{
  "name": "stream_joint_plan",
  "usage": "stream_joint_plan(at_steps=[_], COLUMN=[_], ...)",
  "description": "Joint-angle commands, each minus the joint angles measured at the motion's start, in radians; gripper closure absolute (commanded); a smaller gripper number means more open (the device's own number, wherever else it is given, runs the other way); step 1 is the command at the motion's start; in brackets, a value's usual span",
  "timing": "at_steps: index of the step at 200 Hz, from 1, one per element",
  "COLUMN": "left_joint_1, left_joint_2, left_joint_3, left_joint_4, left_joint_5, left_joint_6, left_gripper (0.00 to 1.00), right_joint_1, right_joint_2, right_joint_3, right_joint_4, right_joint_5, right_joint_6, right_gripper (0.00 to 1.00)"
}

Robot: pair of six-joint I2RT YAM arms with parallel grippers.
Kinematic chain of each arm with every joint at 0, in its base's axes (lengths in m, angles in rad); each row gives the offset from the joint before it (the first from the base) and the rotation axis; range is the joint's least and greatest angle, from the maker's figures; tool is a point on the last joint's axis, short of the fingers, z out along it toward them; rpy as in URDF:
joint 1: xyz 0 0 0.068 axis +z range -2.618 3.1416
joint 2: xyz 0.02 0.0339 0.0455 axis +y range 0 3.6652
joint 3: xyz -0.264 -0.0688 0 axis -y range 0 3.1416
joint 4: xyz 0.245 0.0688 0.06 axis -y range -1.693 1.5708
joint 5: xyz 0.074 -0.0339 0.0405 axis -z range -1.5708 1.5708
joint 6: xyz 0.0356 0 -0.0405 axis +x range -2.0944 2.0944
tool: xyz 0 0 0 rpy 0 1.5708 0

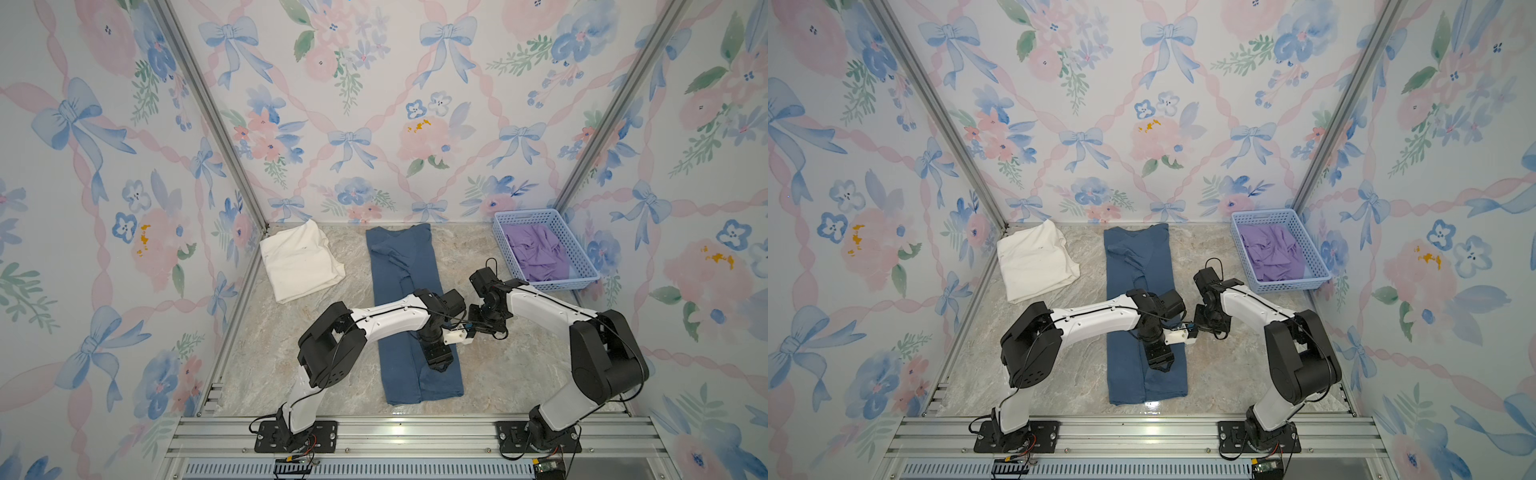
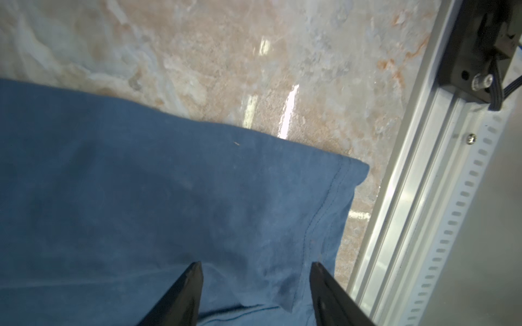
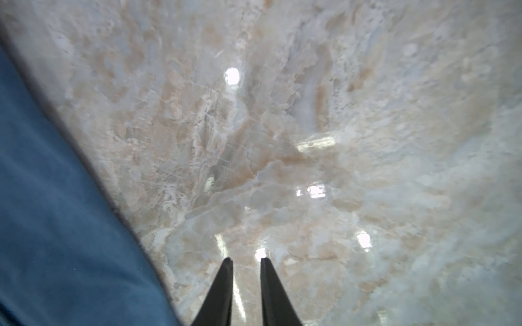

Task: Fold and stack t-shirts
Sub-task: Adjust the T-shirt at the center of the board, then smooth out the T-shirt at the center of the board.

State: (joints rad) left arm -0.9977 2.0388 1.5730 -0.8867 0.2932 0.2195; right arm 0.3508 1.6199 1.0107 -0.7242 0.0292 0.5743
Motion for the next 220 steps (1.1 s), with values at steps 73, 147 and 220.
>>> stream_joint_plan(at_steps=[73,147,220], left_joint_1=[0.016,0.099,0.159], left_joint_2=[0.141,0.126,-0.027], left_joint_3=[0.017,0.004,0.145], left_joint_4=[-0.005,-0.001,-0.016], left_joint_5=[-0.298,-0.541,-0.382], left_joint_6=[0.025,0.054,0.011], left_gripper=[0.36,0.37,0.34], right_joint_1=[-0.096,-0.098,-0.038], right_joint_2=[-0.133,-0.158,-0.19], right_joint_3=[-0.012,-0.013,0.016], right_joint_4=[-0.05,-0.057,-0.092], right_joint_5=[0.002,-0.01,-0.001], right_joint_6=[-0.05,-0.054,-0.061], right_gripper=[0.77,0.76,0.76])
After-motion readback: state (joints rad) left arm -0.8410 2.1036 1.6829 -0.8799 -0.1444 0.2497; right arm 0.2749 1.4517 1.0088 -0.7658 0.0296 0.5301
